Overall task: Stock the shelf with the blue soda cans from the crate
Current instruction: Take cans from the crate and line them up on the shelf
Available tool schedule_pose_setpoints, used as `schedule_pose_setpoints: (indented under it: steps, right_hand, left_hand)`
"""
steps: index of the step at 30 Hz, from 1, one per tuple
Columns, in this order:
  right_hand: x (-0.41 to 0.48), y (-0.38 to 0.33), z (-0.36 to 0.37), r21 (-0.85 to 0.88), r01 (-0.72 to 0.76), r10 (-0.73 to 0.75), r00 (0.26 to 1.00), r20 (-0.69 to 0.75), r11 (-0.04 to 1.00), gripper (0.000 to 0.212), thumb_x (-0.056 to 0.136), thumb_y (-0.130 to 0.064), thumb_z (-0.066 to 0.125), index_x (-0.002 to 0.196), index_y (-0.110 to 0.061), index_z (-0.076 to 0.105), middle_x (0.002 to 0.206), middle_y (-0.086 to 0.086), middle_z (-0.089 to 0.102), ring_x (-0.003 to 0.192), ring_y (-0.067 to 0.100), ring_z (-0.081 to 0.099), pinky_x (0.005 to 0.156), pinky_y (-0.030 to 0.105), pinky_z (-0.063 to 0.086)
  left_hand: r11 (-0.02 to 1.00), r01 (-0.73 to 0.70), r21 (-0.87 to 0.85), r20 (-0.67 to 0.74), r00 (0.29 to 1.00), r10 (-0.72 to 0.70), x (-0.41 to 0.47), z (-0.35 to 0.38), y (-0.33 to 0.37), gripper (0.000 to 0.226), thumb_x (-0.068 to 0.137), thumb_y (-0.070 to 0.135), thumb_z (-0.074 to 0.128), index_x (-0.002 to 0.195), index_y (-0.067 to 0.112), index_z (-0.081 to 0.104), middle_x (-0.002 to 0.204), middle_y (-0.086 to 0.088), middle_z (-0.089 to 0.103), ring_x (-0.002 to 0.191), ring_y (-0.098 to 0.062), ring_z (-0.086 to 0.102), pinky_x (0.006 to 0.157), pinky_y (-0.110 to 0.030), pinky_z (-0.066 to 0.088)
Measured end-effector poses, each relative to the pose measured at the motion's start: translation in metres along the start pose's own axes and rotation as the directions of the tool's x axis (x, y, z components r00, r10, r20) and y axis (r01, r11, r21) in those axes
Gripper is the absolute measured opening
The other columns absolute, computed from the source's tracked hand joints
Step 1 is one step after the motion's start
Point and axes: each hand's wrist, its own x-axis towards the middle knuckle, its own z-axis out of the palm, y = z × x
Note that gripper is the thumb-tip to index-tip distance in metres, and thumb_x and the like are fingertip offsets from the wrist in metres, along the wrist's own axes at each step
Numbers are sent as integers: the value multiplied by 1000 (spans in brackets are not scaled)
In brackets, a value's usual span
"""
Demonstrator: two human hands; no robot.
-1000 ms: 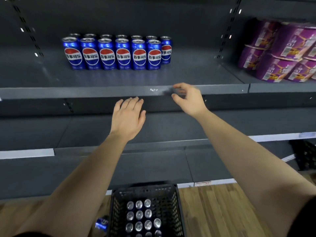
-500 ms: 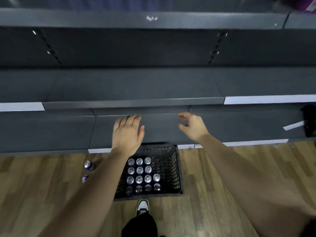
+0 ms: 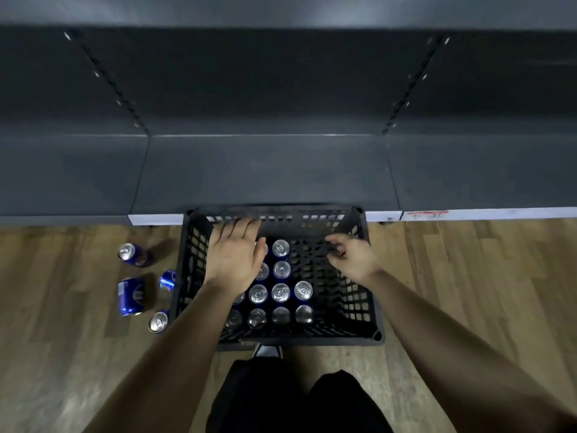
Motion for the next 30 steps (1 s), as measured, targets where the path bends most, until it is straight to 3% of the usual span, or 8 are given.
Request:
schedule_pose_setpoints:
  steps: [7, 12, 17, 22, 27, 30]
  right_hand:
    - [53, 78, 84, -47, -13, 16, 998, 63, 999, 47, 90, -18, 63, 135, -20, 54, 130, 3, 61, 119, 19, 57, 96, 27, 47]
    - [79, 108, 121, -99, -8, 17, 996, 91, 995, 46, 90, -18, 62, 135, -25, 53, 122, 2, 64, 110, 17, 61, 85, 26, 51]
    - [93, 124, 142, -149, -18, 37, 991, 131, 989, 55, 85, -5, 63, 135, -24, 53, 108, 4, 64, 100, 22, 65, 76, 26, 51]
    - [99, 133, 160, -140, -24, 52, 979, 199, 990, 68, 75, 8, 64, 135, -24, 53, 131, 1, 59, 112, 19, 60, 80, 20, 48]
    - [101, 134, 170, -184, 24, 31, 957, 288, 983, 73, 73, 7, 65, 135, -30, 52, 133, -1, 57, 98, 12, 59, 73, 15, 43]
    - [101, 130, 174, -206, 47, 20, 950, 312, 977, 67, 77, -2, 69, 135, -30, 51, 128, 3, 61, 107, 16, 59, 82, 18, 41]
  left_hand:
    - [1000, 2, 7, 1, 1000, -2, -12, 126, -20, 45, 91, 34, 39, 120, 8, 61, 121, -8, 63, 109, -28, 58, 100, -42, 34]
    - [1000, 2, 24, 5, 1000, -2, -15, 177, -33, 45, 91, 35, 37, 119, 9, 61, 120, -8, 63, 106, -29, 59, 99, -41, 32]
    - [999, 5, 34, -13, 1000, -5, -11, 201, -42, 45, 91, 35, 37, 118, 9, 62, 118, -8, 63, 106, -29, 59, 98, -40, 29]
    - [999, 2, 32, 19, 1000, -3, -15, 215, -45, 48, 93, 36, 32, 122, 11, 60, 122, -7, 62, 113, -30, 56, 101, -41, 30]
    - [1000, -2, 27, 12, 1000, 2, -16, 219, -43, 48, 93, 35, 33, 122, 9, 60, 122, -8, 62, 113, -31, 56, 102, -41, 29]
    - [1000, -4, 18, -7, 1000, 4, -14, 219, -44, 46, 93, 35, 34, 120, 10, 61, 121, -9, 63, 112, -31, 57, 102, -40, 29]
